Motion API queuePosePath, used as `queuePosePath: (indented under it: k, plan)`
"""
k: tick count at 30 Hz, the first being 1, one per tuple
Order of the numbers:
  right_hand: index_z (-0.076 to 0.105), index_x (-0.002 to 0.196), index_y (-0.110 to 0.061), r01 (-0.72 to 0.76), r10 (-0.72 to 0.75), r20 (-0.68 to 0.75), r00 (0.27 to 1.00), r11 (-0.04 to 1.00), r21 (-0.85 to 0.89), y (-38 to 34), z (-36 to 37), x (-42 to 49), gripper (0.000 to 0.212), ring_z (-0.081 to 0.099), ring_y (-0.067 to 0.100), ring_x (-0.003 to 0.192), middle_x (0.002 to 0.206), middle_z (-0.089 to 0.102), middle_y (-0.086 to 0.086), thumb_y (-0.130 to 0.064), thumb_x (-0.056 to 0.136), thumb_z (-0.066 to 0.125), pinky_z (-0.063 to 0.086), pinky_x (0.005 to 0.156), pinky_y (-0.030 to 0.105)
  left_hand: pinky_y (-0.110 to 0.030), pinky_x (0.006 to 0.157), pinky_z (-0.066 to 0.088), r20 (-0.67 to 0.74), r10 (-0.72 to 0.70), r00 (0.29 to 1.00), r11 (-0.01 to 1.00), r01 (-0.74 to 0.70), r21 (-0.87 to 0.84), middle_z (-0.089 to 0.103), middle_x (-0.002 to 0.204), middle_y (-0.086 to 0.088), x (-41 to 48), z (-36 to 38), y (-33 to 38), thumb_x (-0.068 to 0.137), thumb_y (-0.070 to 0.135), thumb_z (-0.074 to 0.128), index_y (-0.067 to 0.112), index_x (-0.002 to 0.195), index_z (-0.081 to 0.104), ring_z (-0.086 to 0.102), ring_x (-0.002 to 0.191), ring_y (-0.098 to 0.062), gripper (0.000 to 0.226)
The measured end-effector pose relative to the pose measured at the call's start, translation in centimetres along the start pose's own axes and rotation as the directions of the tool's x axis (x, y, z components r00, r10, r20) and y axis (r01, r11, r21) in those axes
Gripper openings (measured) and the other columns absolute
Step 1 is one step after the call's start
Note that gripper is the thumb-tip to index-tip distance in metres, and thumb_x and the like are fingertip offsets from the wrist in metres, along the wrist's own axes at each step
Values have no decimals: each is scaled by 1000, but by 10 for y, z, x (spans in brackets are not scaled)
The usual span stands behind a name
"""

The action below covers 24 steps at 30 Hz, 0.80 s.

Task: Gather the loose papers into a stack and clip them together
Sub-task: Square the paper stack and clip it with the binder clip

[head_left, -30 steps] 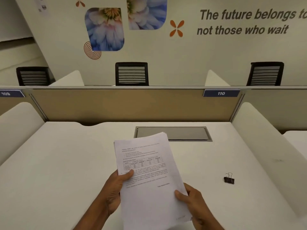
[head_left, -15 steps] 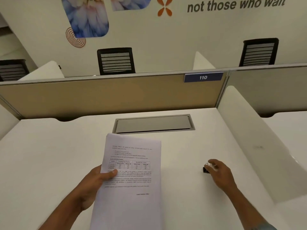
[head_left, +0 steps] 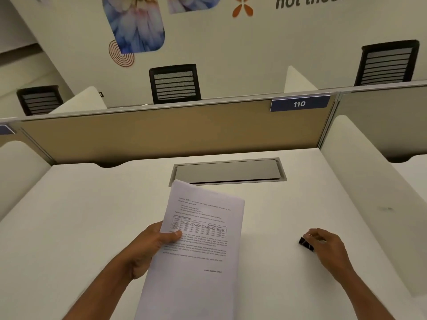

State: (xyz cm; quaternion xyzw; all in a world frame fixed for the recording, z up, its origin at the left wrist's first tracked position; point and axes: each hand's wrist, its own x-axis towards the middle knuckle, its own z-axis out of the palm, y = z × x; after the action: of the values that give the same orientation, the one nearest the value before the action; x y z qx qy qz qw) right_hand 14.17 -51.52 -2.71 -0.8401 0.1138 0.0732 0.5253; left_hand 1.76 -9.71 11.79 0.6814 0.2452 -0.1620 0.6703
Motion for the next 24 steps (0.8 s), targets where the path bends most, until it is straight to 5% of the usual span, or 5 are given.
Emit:
queuePosePath:
  k: [3,8,15,17,24]
  plan:
    - [75,80,-14,-8,2,92,996,998,59,-10,2,-13,14,64,27,78,84,74,10,-15,92,70,50,71,37,-58,95,56,9,0,1000,998,-1,57,77,115,-13,2,-3,5,92,21,68,15,127,63,74,103,-38,36]
    - [79,89,-7,-76,0,267,964,959,274,-46,13,-43,10,69,27,94,96,78,13,-15,90,73,54,90,40,-58,96,55,84,-51,995,988,39,147,76,116,-14,2,-12,13,90,21,71,14,126,64,72,107,-40,38]
    - [82,84,-14,173,-234,203,951,945,278,-133,35,-68,7,72,-4,90,91,80,-9,-13,88,75,50,78,15,-59,103,50,196,-171,966,962,120,247,73,121,-20,1,-27,16,84,16,77,9,124,69,67,115,-44,42]
    - [82,86,-14,206,-274,213,938,933,294,-150,44,-73,9,73,0,86,91,80,-9,-14,89,74,54,70,12,-58,102,51,191,-170,967,957,116,266,74,119,-19,0,-30,17,84,17,76,10,123,69,67,114,-44,40]
    - [83,85,-17,241,-323,191,927,903,357,-186,76,-87,11,75,12,87,91,81,-4,-17,90,74,56,82,28,-52,100,55,162,-78,984,980,46,192,75,119,-13,-8,-45,16,90,18,72,12,125,68,70,111,-38,35]
